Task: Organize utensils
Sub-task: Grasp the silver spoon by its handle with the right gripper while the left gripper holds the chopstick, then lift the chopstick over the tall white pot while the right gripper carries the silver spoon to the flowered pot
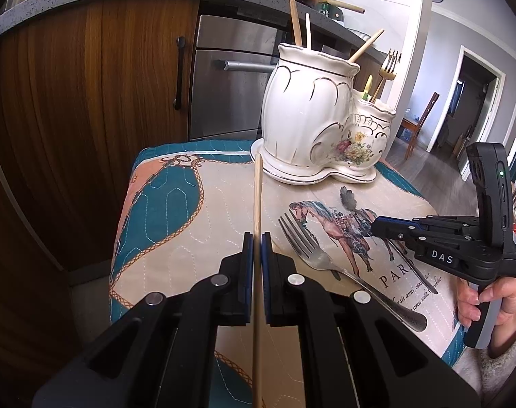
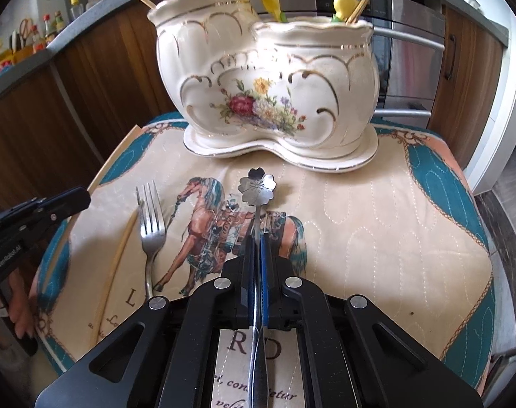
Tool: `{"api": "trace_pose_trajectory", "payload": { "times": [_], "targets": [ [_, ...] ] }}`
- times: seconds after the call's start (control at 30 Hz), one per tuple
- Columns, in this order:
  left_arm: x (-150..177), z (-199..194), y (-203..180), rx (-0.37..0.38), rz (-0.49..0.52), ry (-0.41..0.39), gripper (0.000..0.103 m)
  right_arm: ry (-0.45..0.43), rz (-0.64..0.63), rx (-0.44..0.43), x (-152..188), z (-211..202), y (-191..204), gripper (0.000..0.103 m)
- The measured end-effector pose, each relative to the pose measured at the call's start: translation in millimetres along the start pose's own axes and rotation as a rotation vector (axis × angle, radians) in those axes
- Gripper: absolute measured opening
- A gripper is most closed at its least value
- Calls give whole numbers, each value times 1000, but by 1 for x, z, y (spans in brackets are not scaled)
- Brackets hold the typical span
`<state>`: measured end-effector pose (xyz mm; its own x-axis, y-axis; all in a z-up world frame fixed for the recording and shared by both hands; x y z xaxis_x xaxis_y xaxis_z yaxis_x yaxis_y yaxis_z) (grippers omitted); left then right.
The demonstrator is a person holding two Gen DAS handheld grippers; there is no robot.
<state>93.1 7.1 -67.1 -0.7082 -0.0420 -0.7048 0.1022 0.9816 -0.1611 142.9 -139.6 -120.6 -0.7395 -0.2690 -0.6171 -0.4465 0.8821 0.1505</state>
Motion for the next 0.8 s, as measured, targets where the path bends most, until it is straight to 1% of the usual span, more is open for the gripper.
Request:
{"api": "trace_pose_trajectory", "payload": {
  "times": [0.13, 0.23, 0.37, 0.43, 0.47, 0.53, 0.6, 0.73, 0.8],
  "targets": [
    [-1, -2, 1, 6, -2, -11, 5, -75, -15, -13, -4, -19, 6, 4],
    [-2, -5, 2, 9, -9, -21, 5, -149, -24, -8, -8, -37, 10, 4],
    [-6, -16, 7, 21, -40, -68, 5, -266, -33, -29, -15, -64, 14, 4],
    [-13, -26, 13, 44, -72, -112, 5, -328, -37, -33, -18, -78, 15, 4],
    [-18, -32, 15, 49, -84, -142, 5, -373, -38, -33, -19, -89, 15, 4],
    [-30, -44, 21, 58, -110, -198, 5, -437, -36, -28, -22, -102, 13, 4],
    [-45, -54, 26, 96, -140, -252, 5, -510, -12, -40, -28, -117, 7, 4],
    [-82, -64, 28, 107, -124, -354, 5, -594, 37, -56, -47, -136, -3, 4],
    [-102, -64, 27, 120, -115, -389, 5, -637, 49, -61, -61, -145, -8, 4]
  ]
}}
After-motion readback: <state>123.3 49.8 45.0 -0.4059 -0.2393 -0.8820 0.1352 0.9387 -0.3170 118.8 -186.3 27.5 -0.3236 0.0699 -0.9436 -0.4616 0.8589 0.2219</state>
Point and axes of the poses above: each gripper's, at about its wrist camera, not at the fingertips, and z roughly the way its jaws point, y to its left, x to its underside, the point moved 5 cm from there along z, roughly the way its jaws point, and after that the axes turned 6 degrees about y, right-handed, at the moved point
